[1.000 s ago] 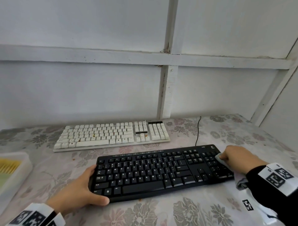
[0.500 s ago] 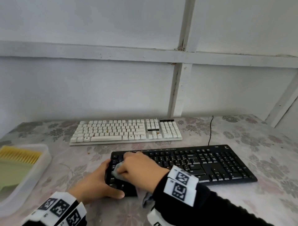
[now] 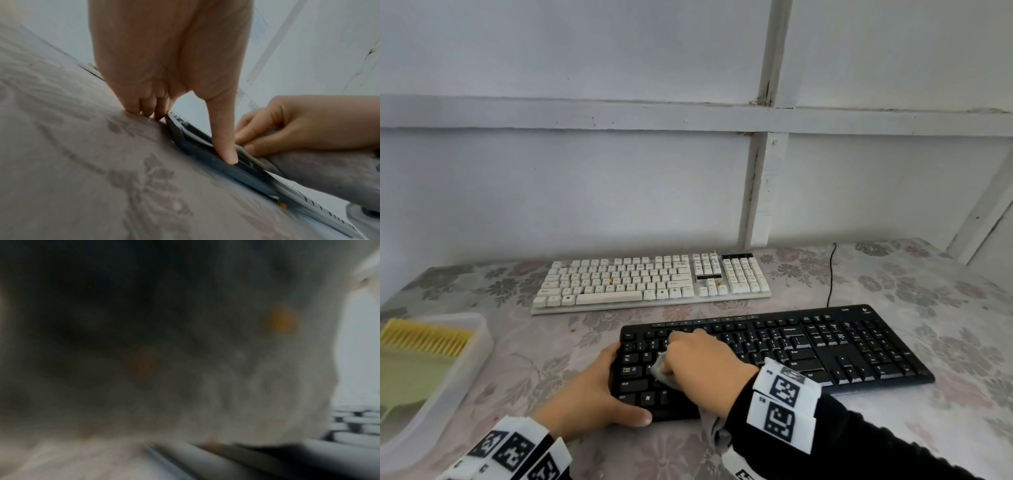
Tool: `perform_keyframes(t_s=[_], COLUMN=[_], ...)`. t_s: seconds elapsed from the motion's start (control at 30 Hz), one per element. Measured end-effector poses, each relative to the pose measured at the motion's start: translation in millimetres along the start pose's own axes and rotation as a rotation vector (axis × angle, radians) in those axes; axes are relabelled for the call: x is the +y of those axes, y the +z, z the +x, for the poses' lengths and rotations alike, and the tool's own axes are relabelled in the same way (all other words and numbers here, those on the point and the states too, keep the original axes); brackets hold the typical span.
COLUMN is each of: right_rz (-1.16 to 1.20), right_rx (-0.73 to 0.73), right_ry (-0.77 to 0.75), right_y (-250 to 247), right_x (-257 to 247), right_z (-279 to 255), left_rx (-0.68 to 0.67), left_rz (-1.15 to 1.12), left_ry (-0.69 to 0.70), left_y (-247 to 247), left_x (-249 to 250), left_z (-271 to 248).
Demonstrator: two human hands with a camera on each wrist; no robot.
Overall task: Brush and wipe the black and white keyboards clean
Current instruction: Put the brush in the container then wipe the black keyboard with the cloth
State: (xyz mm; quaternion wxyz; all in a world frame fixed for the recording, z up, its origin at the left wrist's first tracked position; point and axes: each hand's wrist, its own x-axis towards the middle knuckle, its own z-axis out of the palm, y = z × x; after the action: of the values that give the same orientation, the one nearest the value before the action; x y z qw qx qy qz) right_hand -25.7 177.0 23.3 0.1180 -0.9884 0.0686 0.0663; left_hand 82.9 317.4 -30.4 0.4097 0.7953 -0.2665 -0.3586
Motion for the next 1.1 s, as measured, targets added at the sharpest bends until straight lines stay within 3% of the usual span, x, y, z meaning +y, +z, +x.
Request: perform_keyframes(t_s=[0.23, 0.43, 0.53, 0.97, 1.1], right_rz=[-0.066, 0.041, -0.025, -0.009, -0.002], right_rx=[0.003, 0.076, 0.054, 0.032, 0.038], right_ry=[0.161, -0.015, -0.085, 0.086, 0.057], right_y=[-9.2, 0.1, 14.9, 9.3, 1.4], right_x=[31.6, -10.7, -30.9, 30.8, 23.7], right_z=[-17.0, 21.0, 34.5, 7.8, 11.3], left_rx=[-0.024, -0.04, -0.06, -0.026, -0.028], left_rz=[0.02, 0.013, 0.053, 0.048, 0.036], left_ry=[0.016, 0.022, 0.018, 0.007, 0.005], left_y=[-1.5, -3.7, -4.4, -3.1, -3.3], left_x=[-0.7, -1.4, -0.2, -1.2, -0.9], left_z=[-0.9, 1.7, 4.3, -0.3, -0.9])
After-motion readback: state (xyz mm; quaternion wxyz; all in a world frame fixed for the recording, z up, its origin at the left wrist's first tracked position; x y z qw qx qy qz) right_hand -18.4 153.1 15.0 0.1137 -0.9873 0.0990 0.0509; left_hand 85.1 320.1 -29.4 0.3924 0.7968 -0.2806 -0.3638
